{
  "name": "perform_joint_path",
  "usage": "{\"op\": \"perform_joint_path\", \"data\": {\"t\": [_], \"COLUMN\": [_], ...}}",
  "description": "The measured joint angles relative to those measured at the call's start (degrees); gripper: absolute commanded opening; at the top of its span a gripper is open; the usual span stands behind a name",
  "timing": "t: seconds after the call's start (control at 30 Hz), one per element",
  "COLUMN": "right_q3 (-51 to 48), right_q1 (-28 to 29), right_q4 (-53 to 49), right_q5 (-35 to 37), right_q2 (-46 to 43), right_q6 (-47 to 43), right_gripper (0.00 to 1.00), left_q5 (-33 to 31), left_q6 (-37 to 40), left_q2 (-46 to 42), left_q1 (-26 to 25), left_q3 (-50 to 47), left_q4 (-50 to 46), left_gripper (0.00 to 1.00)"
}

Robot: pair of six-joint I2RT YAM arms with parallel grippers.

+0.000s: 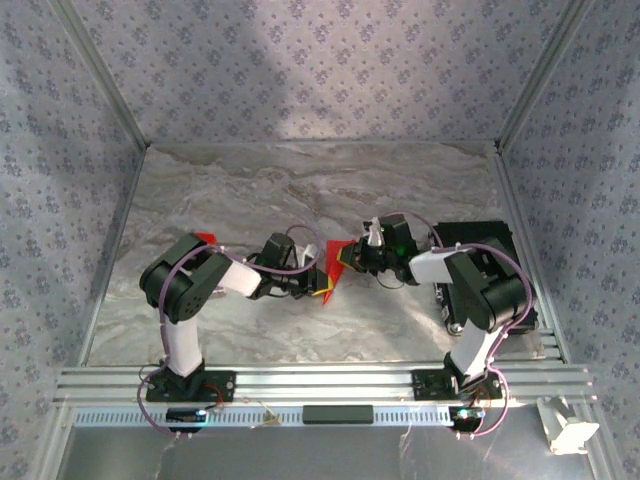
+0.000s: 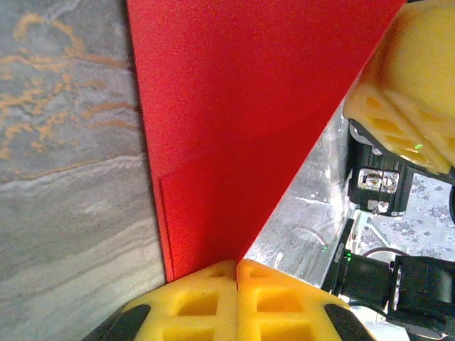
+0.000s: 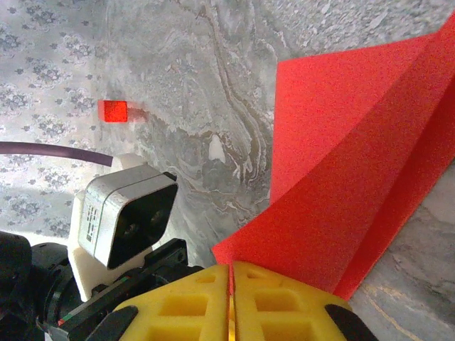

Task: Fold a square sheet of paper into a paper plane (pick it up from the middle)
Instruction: Fold the wing for the fifth time at the center of the table.

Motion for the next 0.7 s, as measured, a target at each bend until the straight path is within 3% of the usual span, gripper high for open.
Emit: {"op": "perform_joint_path", "data": {"t": [0.7], "right_q3": [-3.30], "right_q1": [-0.50], "right_q4": [0.61], "right_q5": [0.68], "right_q2": [-3.80], "right_q6": [0.66], "right_gripper": [0.10], "left_q5": [-4.17], "left_q6": [8.31], "left_q2": [-5.64], "left_q1": [-0.02], "left_q3": [-1.99], "left_q4": [-7.93], "left_gripper": [0.00]}}
